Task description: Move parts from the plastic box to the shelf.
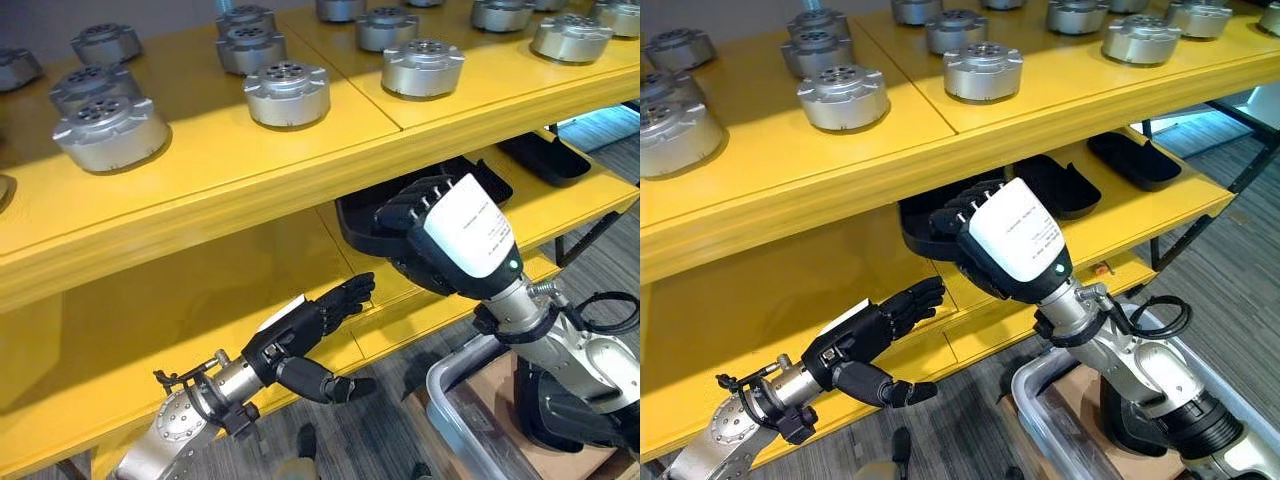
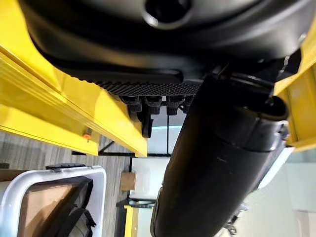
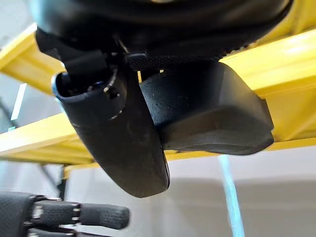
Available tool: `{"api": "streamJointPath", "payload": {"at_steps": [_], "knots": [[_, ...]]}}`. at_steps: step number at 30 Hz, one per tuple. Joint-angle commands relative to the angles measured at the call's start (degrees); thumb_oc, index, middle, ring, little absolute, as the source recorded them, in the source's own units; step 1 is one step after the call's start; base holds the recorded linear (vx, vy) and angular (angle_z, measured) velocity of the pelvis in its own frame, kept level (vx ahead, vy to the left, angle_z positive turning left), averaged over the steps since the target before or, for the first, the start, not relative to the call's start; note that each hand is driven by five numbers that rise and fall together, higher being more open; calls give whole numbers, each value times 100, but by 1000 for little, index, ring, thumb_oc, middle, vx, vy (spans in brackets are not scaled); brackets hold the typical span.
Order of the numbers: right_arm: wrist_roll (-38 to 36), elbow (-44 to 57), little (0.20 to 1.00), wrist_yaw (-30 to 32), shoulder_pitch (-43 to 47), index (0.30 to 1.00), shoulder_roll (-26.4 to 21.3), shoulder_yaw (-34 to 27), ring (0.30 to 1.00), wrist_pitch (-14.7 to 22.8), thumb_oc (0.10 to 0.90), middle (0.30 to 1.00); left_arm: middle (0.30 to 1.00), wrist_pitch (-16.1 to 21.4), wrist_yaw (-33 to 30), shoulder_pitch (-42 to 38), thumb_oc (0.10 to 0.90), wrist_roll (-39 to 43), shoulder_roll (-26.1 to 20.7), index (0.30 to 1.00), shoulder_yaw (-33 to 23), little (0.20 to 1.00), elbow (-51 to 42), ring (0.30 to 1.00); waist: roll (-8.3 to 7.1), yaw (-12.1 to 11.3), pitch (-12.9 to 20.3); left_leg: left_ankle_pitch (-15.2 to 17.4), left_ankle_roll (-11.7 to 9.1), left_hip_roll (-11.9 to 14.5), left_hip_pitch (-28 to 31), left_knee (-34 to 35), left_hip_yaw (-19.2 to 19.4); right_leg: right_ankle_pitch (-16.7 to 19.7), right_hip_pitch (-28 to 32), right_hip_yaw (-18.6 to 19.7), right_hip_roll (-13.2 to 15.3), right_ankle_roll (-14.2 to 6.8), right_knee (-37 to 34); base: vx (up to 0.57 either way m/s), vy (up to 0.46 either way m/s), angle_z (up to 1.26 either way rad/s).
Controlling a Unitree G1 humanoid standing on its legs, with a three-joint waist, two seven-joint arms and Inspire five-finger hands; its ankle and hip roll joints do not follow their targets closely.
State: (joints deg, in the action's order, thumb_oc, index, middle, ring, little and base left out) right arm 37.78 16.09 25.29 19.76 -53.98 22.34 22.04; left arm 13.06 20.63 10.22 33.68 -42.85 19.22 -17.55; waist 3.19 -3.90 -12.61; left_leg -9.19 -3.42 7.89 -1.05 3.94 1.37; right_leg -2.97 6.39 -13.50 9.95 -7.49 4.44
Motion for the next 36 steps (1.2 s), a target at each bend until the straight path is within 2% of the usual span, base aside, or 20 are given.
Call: {"api": "streamJointPath", "payload": {"at_steps": [1,2,3,4,6,8,12,16,21,23,24,25,26,28,29,30,31,32,36], "knots": [[-243,631,300,14,1201,300,-113,-208,300,130,400,300,1000,782,141,-185,900,396,186,1000,-484,1000,-376,1000,-196,-40,-38,372,-349,850,48,-546,280,-1010,-385,-250,-181,798,1110,-38,29,33],[-234,639,300,-104,1171,300,-157,-243,300,138,400,300,1000,812,279,-227,900,444,221,1000,-449,1000,-303,1000,-189,2,-54,215,-379,912,-58,-676,493,-1001,-373,-392,-176,832,1094,-40,2,30],[-230,640,300,-150,1149,300,-192,-274,300,153,400,300,1000,828,352,-269,900,491,232,1000,-423,1000,-253,1000,-197,41,-65,260,-382,899,-95,-792,653,-1024,-349,-487,-157,845,1087,-94,33,52],[-224,615,300,-216,1061,300,-305,-362,300,297,400,300,1000,832,467,-372,900,604,226,1000,-420,1000,-157,1000,-206,108,-74,595,-281,695,-177,-1120,887,-972,-364,-612,-115,837,1040,-85,54,62],[-220,567,300,-183,944,300,-385,-387,300,568,400,300,1000,831,502,-407,900,724,177,1000,-471,1000,-112,1000,-247,130,-76,1176,-85,293,-222,-1442,914,-856,-444,-522,-44,749,999,-67,111,74],[-142,623,300,-196,763,300,-286,-297,300,749,400,300,1000,762,440,-411,900,715,197,1000,-492,1000,-85,1000,-255,151,-93,1292,18,156,-144,-1344,974,-749,-452,-456,-33,634,941,62,150,45],[-194,685,300,-401,702,300,-48,-68,300,738,400,300,1000,592,236,-385,900,569,214,1000,-427,1000,-162,1000,-291,135,-26,1331,137,33,113,-1109,1033,-576,-321,-414,-27,493,712,185,143,13],[-233,576,300,-386,825,300,92,267,300,582,400,300,1000,543,175,-385,900,519,143,1000,-345,1000,-144,1000,-314,49,34,1391,259,-105,236,-917,1117,-457,-307,-454,73,324,612,110,146,4],[-234,224,300,-329,1011,300,270,527,300,149,400,300,1000,501,259,-320,900,621,42,1000,-385,1000,-183,1000,-335,-99,14,1503,460,-318,204,-886,1186,-366,-261,-497,226,156,553,75,183,1],[-161,71,300,-330,934,300,348,527,300,-71,400,300,1000,489,305,-353,900,675,16,1000,-381,1000,-149,1000,-321,-149,-12,1535,625,-470,117,-882,1078,-301,-456,-412,369,123,1006,48,209,4],[-33,-290,300,-188,837,300,454,522,300,-180,400,300,1000,467,442,-517,900,737,21,1000,-267,1000,-111,1000,-268,-96,-125,1567,758,-581,106,-850,825,4,-931,-28,456,108,1690,26,95,7],[-2,-358,300,-165,841,300,465,529,300,-209,400,300,1000,466,452,-550,900,705,19,1000,-243,1000,-105,1000,-258,-82,-139,1568,765,-592,101,-845,787,22,-998,45,447,110,1714,-26,-56,12],[-15,-648,300,-79,950,300,492,567,300,-406,400,300,1000,513,446,-739,900,679,-68,1000,-108,1000,-95,1000,-227,14,-229,1597,743,-654,66,-820,585,233,-1305,421,398,63,1251,-62,-130,14],[-15,-708,300,-42,1004,300,489,593,300,-426,400,300,1000,527,436,-791,900,706,-89,1000,-89,1000,-86,1000,-216,34,-230,1583,736,-652,19,-815,551,322,-1363,476,376,56,1056,-76,-147,58],[-40,-749,300,19,1152,300,445,649,300,-601,400,300,1000,612,410,-961,900,777,-182,1000,-36,1000,-36,1000,-232,149,-364,1728,717,-682,2,-828,395,616,-1664,834,385,-127,551,-99,-248,84],[-131,-774,300,-30,1300,300,461,677,300,-739,400,300,1000,657,433,-1051,900,732,-177,1000,-11,1000,18,1000,-259,171,-405,1738,705,-654,-90,-879,357,697,-1719,999,327,-199,313,-138,-454,76],[-496,-889,300,-211,1500,300,447,606,300,-915,400,300,1000,597,333,-1198,900,728,-191,1000,93,1000,21,1000,-310,205,-457,1691,619,-539,-275,-977,336,619,-1623,1078,203,-234,178,-253,-393,78],[-661,-1064,300,-222,1697,300,338,536,300,-900,400,300,1000,706,188,-1482,900,775,-161,1000,246,1000,100,1000,-284,266,-611,1572,500,-423,-505,-1006,335,461,-1720,1018,115,-202,248,-255,-306,114],[-757,-1134,300,-410,1864,300,129,433,300,-1076,400,300,1000,795,239,-1748,900,892,-8,1000,247,1000,97,1000,-179,312,-843,1378,349,-351,-714,-925,379,376,-1879,875,87,-84,256,-207,-51,101]]}}
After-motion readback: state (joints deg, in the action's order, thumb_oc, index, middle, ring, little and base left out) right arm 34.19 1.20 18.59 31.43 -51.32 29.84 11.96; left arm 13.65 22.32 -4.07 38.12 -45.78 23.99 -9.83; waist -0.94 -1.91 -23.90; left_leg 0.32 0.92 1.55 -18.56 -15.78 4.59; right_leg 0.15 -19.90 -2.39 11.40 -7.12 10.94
